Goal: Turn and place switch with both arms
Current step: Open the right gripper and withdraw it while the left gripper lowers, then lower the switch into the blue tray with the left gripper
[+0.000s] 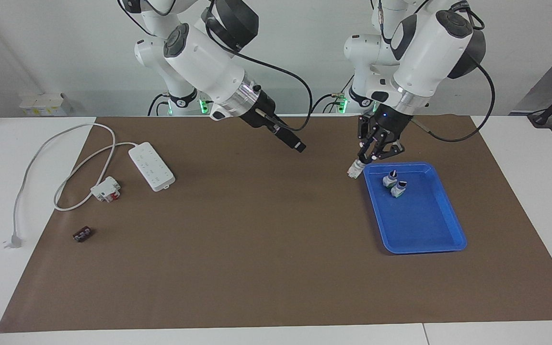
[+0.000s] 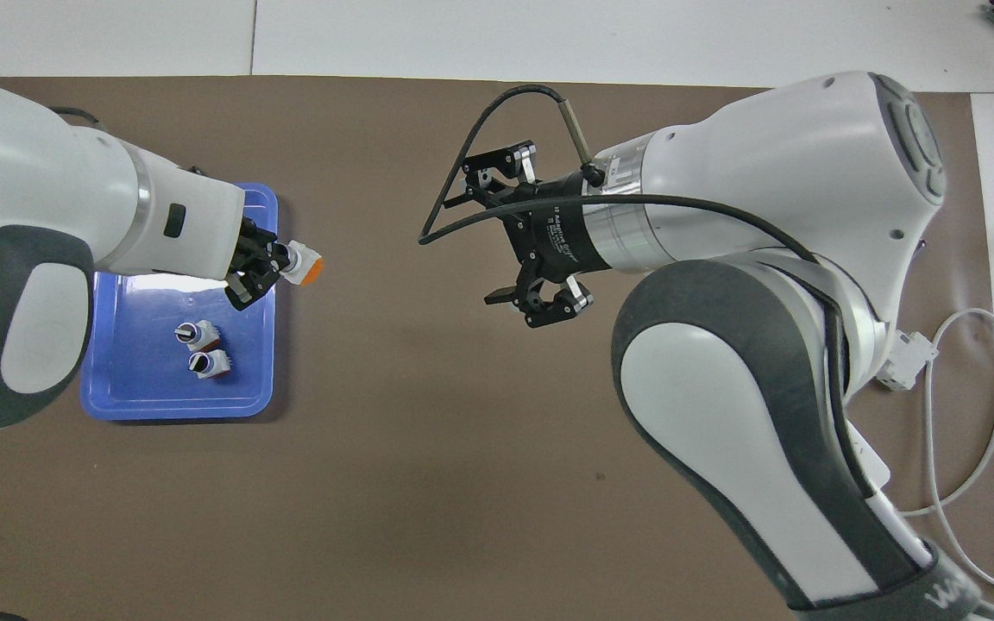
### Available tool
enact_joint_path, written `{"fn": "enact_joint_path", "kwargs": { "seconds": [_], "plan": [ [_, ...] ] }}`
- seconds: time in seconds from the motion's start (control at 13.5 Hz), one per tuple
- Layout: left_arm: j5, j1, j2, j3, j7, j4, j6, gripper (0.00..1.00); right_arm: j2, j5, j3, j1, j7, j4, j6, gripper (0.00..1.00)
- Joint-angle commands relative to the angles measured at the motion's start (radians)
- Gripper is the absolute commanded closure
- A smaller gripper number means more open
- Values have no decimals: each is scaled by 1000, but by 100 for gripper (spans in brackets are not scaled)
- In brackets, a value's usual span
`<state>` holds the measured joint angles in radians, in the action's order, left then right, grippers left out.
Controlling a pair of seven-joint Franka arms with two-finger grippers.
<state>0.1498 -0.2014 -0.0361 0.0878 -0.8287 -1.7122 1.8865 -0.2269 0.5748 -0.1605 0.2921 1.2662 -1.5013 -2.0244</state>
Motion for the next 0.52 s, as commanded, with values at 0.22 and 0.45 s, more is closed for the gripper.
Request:
{"fn": "enact_joint_path", "kwargs": {
  "seconds": [0.22, 0.45],
  "plan": [
    [-130, 137, 67, 6, -114, -289, 290, 100, 60, -413, -4, -94, -365, -70, 56, 0],
    [-131, 201, 24, 4, -124, -310, 341, 100, 90, -460, 86, -117, -649, -68, 90, 0]
  ]
}}
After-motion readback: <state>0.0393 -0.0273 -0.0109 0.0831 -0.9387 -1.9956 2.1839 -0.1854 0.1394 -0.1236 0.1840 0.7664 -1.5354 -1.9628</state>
